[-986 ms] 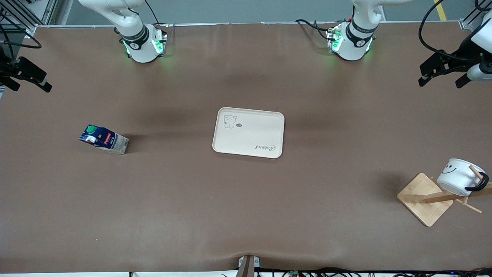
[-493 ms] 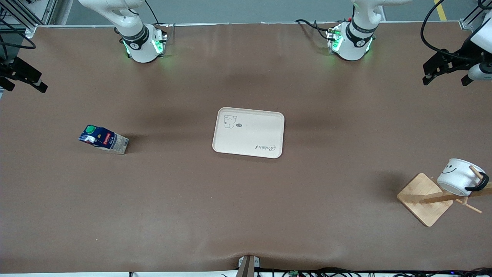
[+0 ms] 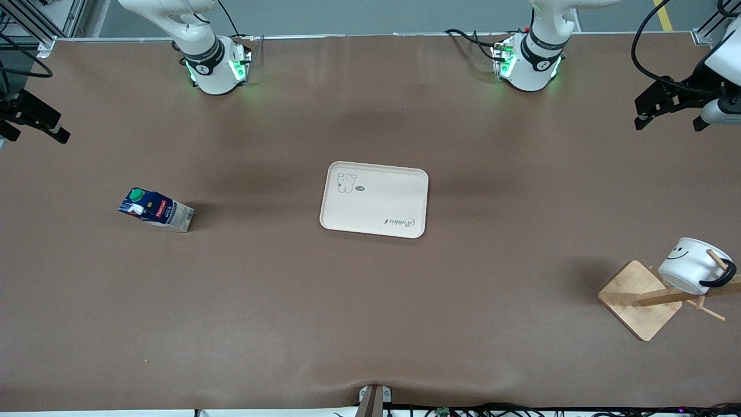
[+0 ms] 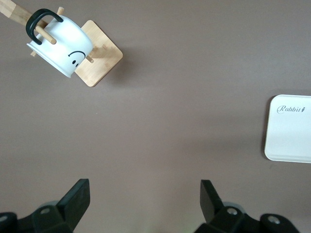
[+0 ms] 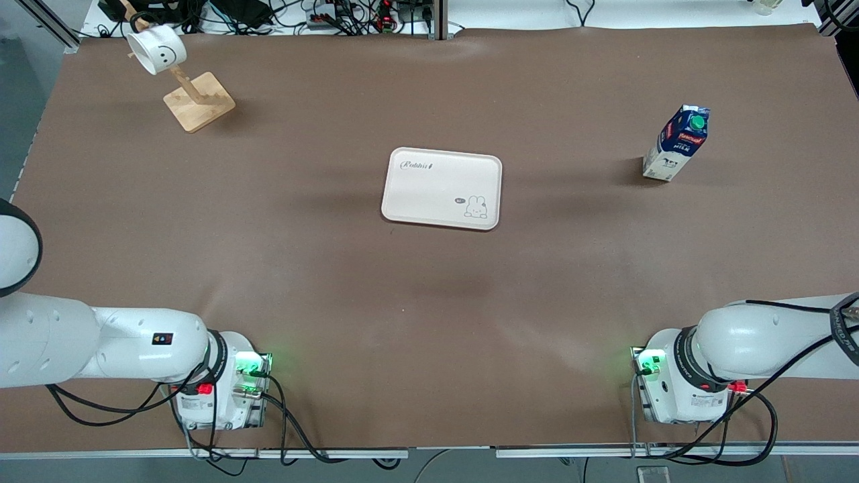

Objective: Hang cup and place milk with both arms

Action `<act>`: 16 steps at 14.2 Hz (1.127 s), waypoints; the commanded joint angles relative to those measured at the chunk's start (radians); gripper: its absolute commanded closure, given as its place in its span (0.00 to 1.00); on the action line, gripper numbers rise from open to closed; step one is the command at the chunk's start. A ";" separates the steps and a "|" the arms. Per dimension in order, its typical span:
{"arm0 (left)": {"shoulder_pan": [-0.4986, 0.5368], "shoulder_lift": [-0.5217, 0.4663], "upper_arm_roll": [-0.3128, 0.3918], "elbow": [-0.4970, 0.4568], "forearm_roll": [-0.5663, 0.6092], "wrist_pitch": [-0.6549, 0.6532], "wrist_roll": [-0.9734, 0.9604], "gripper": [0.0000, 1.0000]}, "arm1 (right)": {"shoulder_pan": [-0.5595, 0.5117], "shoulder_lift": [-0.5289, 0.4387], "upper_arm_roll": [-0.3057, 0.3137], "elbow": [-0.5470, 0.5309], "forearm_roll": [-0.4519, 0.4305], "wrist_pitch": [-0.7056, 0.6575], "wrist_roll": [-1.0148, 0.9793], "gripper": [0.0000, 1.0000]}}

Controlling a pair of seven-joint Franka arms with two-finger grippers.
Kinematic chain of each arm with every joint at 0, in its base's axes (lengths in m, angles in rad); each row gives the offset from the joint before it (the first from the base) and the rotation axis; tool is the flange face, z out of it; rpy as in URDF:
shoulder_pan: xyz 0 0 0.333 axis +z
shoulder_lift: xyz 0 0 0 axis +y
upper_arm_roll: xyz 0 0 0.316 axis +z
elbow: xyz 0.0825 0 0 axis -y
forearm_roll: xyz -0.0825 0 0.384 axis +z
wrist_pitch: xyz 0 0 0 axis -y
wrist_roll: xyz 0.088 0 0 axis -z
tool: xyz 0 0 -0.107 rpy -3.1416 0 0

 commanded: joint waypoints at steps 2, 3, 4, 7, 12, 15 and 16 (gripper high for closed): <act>-0.003 0.012 -0.005 0.031 0.019 -0.024 -0.005 0.00 | -0.008 0.022 0.003 0.032 -0.014 -0.019 -0.006 0.00; -0.003 0.012 -0.005 0.031 0.019 -0.025 -0.005 0.00 | -0.008 0.022 0.003 0.036 -0.013 -0.019 -0.008 0.00; -0.003 0.012 -0.006 0.031 0.019 -0.027 -0.005 0.00 | -0.008 0.022 0.003 0.036 -0.013 -0.020 -0.008 0.00; 0.000 0.012 -0.023 0.031 0.019 -0.036 -0.005 0.00 | -0.011 0.024 0.003 0.035 -0.013 -0.020 -0.005 0.00; 0.003 0.010 -0.025 0.033 0.013 -0.039 -0.011 0.00 | -0.013 0.038 0.000 0.036 -0.004 -0.020 -0.005 0.00; 0.006 0.007 -0.025 0.033 0.005 -0.039 -0.012 0.00 | -0.013 0.038 0.000 0.038 -0.002 -0.023 0.000 0.00; 0.008 0.005 -0.025 0.036 0.005 -0.039 -0.012 0.00 | -0.014 0.039 0.000 0.038 -0.002 -0.026 -0.002 0.00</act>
